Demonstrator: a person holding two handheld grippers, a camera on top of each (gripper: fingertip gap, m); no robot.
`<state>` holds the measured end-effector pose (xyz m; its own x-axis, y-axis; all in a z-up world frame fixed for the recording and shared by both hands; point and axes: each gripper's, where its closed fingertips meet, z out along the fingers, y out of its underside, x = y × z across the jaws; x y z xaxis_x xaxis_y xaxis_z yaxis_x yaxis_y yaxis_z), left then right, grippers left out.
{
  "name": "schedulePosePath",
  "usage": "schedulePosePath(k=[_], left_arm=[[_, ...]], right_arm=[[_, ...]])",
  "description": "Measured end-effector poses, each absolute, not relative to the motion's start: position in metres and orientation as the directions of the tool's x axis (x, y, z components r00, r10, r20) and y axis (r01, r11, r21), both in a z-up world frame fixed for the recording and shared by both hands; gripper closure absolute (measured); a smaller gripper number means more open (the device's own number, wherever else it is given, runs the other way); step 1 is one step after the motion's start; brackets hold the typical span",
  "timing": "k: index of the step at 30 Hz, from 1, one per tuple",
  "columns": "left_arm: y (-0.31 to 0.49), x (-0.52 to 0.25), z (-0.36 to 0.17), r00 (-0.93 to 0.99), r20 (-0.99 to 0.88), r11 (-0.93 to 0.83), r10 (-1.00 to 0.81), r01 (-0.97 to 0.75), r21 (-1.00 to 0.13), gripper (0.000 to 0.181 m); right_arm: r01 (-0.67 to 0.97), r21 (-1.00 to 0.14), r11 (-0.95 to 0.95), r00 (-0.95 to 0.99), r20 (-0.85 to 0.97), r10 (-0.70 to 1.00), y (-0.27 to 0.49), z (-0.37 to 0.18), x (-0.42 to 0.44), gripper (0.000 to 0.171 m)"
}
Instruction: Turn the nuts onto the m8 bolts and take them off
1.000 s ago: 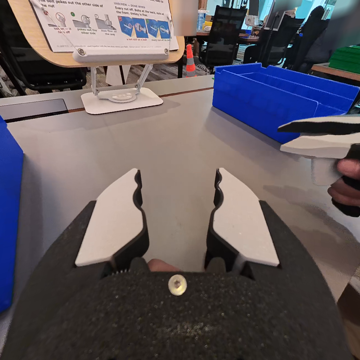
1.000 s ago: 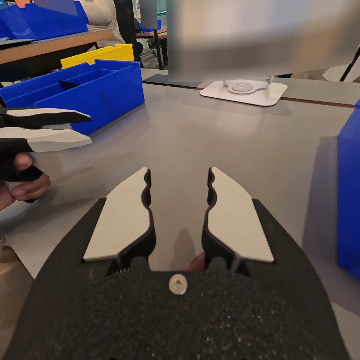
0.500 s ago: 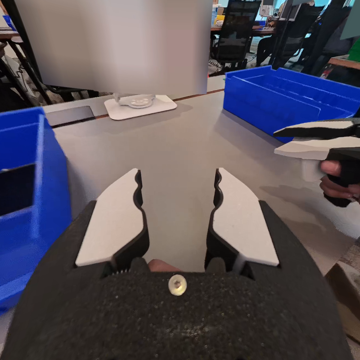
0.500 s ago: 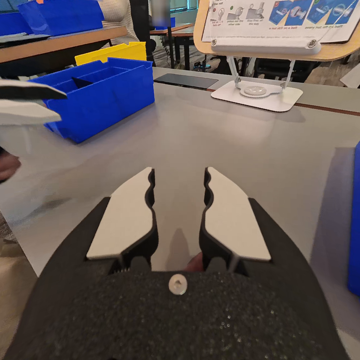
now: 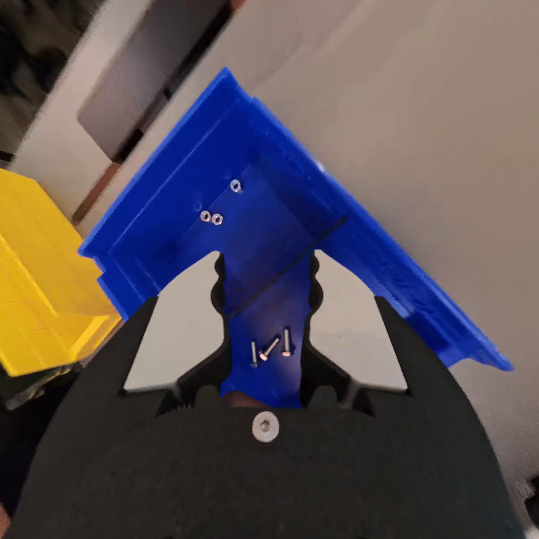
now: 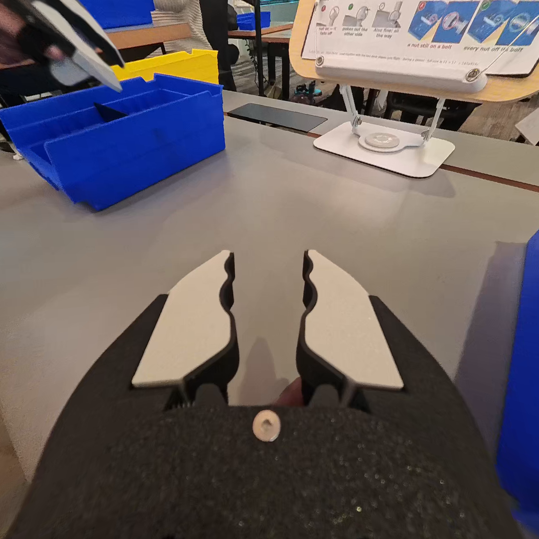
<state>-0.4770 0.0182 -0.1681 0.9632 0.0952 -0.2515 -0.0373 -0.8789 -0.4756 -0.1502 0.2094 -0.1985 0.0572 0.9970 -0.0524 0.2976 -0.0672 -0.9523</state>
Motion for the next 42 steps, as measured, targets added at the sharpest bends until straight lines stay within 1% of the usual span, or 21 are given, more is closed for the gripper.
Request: schedulePosePath(k=[1, 5, 7, 9, 10, 13, 15, 16, 17, 18, 23, 27, 28, 31, 33, 35, 38, 42], left_arm=[[0.021, -0.491, -0.18, 0.972, -0.22, -0.909, 0.084, -0.015, -0.417, 0.126], [0.034, -0.542, -0.231, 0.976, -0.155, -0.956, 0.153, 0.106, -0.273, 0.13], [0.034, -0.56, -0.255, 0.97, -0.17, -0.968, 0.173, 0.136, -0.209, 0.134], [0.035, -0.561, -0.27, 0.972, -0.123, -0.969, 0.199, 0.177, -0.17, 0.134], [0.038, -0.561, -0.274, 0.972, -0.096, -0.967, 0.213, 0.196, -0.165, 0.134], [0.046, -0.571, -0.281, 0.967, -0.11, -0.963, 0.23, 0.209, -0.172, 0.136], [0.048, -0.57, -0.287, 0.967, -0.076, -0.959, 0.243, 0.227, -0.17, 0.139], [0.048, -0.572, -0.289, 0.964, -0.084, -0.957, 0.251, 0.234, -0.173, 0.145], [0.047, -0.573, -0.291, 0.965, -0.096, -0.961, 0.244, 0.227, -0.161, 0.156], [0.048, -0.57, -0.292, 0.968, -0.074, -0.96, 0.242, 0.228, -0.16, 0.164], [0.046, -0.565, -0.29, 0.967, -0.064, -0.962, 0.248, 0.237, -0.138, 0.165], [0.04, -0.565, -0.289, 0.97, -0.095, -0.971, 0.222, 0.212, -0.11, 0.166], [0.04, -0.565, -0.286, 0.971, -0.104, -0.972, 0.217, 0.205, -0.118, 0.166], [0.043, -0.561, -0.266, 0.973, -0.118, -0.964, 0.196, 0.169, -0.204, 0.166], [0.047, -0.554, -0.241, 0.973, -0.145, -0.944, 0.182, 0.132, -0.302, 0.166], [0.054, -0.537, -0.208, 0.973, -0.171, -0.895, 0.154, 0.064, -0.442, 0.167], [0.06, -0.499, -0.152, 0.955, -0.25, -0.744, 0.161, -0.049, -0.667, 0.167], [0.05, -0.435, -0.101, 0.907, -0.326, -0.53, 0.268, -0.144, -0.836, 0.167]], right_arm=[[0.301, -0.951, -0.072, 0.058, -0.057, 0.997, 0.21, -0.2, -0.151, 0.127], [0.312, -0.947, -0.07, 0.061, -0.053, 0.997, 0.215, -0.202, -0.157, 0.128], [0.319, -0.946, -0.053, 0.067, -0.033, 0.997, 0.22, -0.202, -0.157, 0.128], [0.32, -0.947, -0.041, 0.075, -0.018, 0.997, 0.226, -0.199, -0.156, 0.129], [0.318, -0.947, -0.039, 0.079, -0.014, 0.997, 0.23, -0.198, -0.155, 0.129], [0.312, -0.949, -0.047, 0.086, -0.021, 0.996, 0.238, -0.197, -0.153, 0.131], [0.312, -0.949, -0.054, 0.088, -0.028, 0.996, 0.242, -0.197, -0.152, 0.131], [0.314, -0.948, -0.056, 0.088, -0.029, 0.996, 0.244, -0.198, -0.151, 0.131], [0.317, -0.947, -0.057, 0.088, -0.03, 0.996, 0.245, -0.2, -0.151, 0.131], [0.32, -0.946, -0.058, 0.088, -0.031, 0.996, 0.246, -0.201, -0.151, 0.131], [0.321, -0.945, -0.057, 0.088, -0.03, 0.996, 0.248, -0.203, -0.151, 0.133], [0.315, -0.948, -0.052, 0.089, -0.025, 0.996, 0.248, -0.199, -0.151, 0.134], [0.312, -0.949, -0.051, 0.089, -0.024, 0.996, 0.248, -0.197, -0.151, 0.134], [0.303, -0.952, -0.042, 0.092, -0.015, 0.996, 0.246, -0.193, -0.148, 0.135], [0.296, -0.954, -0.037, 0.092, -0.01, 0.996, 0.245, -0.189, -0.147, 0.136], [0.289, -0.957, -0.029, 0.091, -0.003, 0.996, 0.243, -0.186, -0.147, 0.137], [0.274, -0.962, -0.017, 0.087, 0.007, 0.996, 0.24, -0.18, -0.149, 0.136], [0.263, -0.965, 0.005, 0.071, 0.025, 0.997, 0.232, -0.168, -0.151, 0.136]])
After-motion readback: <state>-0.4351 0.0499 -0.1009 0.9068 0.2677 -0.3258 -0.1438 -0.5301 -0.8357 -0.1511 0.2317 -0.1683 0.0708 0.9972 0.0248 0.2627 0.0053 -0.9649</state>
